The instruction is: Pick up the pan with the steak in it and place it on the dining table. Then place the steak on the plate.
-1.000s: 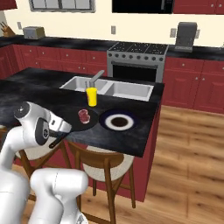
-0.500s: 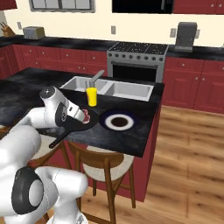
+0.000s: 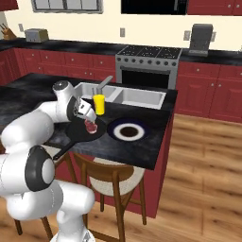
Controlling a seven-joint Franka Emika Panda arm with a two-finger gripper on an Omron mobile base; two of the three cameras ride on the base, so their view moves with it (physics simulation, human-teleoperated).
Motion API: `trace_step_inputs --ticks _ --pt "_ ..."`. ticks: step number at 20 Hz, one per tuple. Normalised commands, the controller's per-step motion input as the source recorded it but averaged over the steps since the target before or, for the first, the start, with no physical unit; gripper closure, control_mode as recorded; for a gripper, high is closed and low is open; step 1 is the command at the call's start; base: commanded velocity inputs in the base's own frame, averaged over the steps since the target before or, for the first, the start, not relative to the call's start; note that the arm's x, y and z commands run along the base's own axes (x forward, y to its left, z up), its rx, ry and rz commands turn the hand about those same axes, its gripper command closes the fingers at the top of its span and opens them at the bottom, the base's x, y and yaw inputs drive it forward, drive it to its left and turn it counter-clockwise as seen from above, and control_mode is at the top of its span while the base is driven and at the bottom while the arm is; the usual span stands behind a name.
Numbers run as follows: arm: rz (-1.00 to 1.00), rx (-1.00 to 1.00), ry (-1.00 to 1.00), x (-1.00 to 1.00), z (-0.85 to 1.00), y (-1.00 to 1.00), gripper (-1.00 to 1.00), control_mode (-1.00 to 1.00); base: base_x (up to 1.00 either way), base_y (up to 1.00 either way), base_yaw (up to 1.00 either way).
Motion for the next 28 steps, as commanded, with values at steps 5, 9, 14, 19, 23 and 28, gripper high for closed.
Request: trace_step_inputs --ticks 5,9,14,19,23,28 --pt "0.14 0.00 0.09 0.00 -0.20 -0.09 -1.00 -1.00 0.00 0.00 0.00" --pt "0.17 0.00 0.09 0.00 -0.13 -0.14 -1.00 -1.00 0.00 0.00 0.00" --pt "0.03 0.00 0.00 0.07 -0.02 -0.06 -1.00 -1.00 0.00 0.00 0.00" --pt "0.17 0.01 0.00 0.20 -0.05 -0.36 -1.00 -1.00 0.00 0.00 0.00" --pt "0.16 0.00 0.00 0.11 -0.05 -0.26 -1.00 -1.00 0.00 0.00 0.00" --pt "0.00 0.00 0.00 0.01 -0.03 0.00 -1.00 -1.00 0.00 0.00 0.00"
